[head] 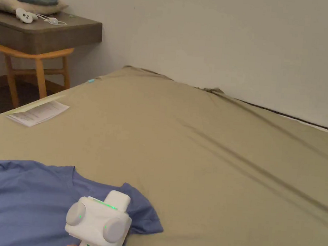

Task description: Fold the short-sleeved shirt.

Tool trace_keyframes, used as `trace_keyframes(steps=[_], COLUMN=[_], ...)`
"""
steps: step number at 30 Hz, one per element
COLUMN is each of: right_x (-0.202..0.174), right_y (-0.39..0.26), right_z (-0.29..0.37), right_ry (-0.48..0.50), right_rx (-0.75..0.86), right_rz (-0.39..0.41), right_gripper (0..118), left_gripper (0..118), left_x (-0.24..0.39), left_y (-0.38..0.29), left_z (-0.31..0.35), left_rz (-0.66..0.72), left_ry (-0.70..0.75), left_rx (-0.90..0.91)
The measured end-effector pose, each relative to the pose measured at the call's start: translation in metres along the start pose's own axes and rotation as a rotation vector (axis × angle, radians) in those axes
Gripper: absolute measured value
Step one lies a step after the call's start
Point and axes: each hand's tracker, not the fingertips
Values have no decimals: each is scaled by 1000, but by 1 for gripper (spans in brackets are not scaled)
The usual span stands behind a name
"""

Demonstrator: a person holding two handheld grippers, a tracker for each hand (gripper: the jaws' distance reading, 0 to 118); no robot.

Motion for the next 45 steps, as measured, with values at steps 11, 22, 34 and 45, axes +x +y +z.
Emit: trace_keyframes(steps=[11,22,34,45], right_x=[51,99,131,119], right_y=[-71,-194,-256,-229], right_z=[91,284,348,313], right_ry=[-63,-407,-586,-457], right_rx=[20,73,71,145], right_rz=[-144,-368,-524,-469], right_gripper=[3,3,3,3], left_gripper=[5,5,73,0], left_x=[46,518,636,257], left_y=[27,30,-97,-25], left_z=[57,153,184,282], left_rz=[298,-373,-796,-39], left_ry=[-367,-984,-1072,-996], left_rx=[110,-63,-313,152])
